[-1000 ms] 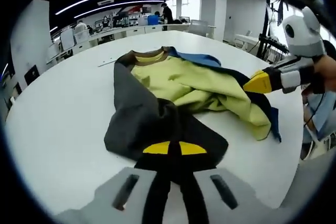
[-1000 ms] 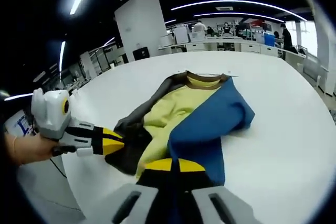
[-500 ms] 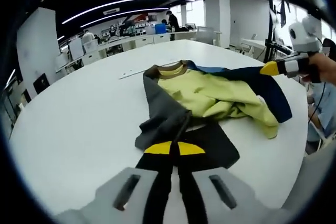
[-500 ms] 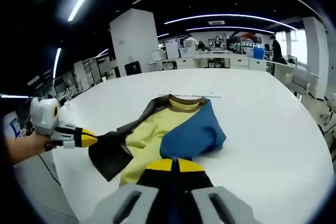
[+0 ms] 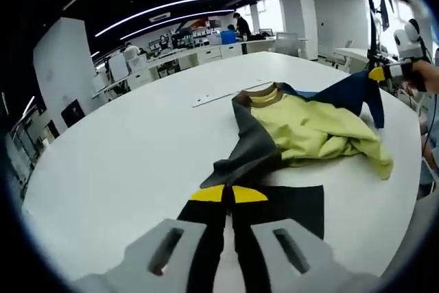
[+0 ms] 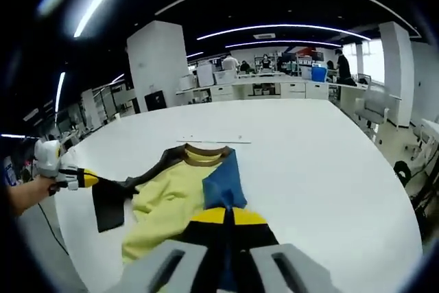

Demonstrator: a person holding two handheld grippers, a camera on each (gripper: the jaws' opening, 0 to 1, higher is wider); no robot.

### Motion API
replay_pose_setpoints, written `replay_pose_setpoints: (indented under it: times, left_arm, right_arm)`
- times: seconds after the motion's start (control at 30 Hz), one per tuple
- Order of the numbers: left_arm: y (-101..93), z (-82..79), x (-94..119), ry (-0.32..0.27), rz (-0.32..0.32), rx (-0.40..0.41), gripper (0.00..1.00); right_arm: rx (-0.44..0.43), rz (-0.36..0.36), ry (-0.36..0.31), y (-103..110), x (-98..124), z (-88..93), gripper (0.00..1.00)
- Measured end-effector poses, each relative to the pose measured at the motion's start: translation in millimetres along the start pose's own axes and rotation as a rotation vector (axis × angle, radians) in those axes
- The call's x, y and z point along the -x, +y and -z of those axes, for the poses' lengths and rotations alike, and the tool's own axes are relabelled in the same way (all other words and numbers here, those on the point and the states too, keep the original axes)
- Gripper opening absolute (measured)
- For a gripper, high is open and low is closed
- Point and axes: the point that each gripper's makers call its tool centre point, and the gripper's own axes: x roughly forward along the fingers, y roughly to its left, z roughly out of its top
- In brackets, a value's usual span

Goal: Fold the garment on the visible template until the final outline fits inside the template.

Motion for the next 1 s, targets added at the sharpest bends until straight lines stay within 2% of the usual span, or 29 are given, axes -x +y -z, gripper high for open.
replay_pose_setpoints:
  times: [0.1,0.37,0.57,0.67,1.0]
  left_arm:
    - [9.4,1.0,-2.2,0.004,-0.018,0.011,0.0]
    - [32.4,1.3,-5.8,0.009,-0.059,0.038,0.0]
    - [49.2,1.1,-6.7,0.001,-0.08,0.092,0.0]
    - [56.2,1.3,-6.7,-0.009,-0.086,0.146,0.0]
    - [72.4,2.4,-11.5,0.015,-0.115,0.117,0.0]
  right_arm:
    - [0.01,0.032,0.007,-12.0,0.7,-1.3,0.0]
    - [-0.031,0.092,0.039,-43.0,-0.4,2.3,0.0]
    - [-0.036,0.136,0.072,-63.0,0.8,7.9,0.0]
    - [-0.021,0.154,0.087,-72.3,0.6,11.7,0.0]
    - [-0.042,0.193,0.125,-103.6,-2.3,19.0,0.0]
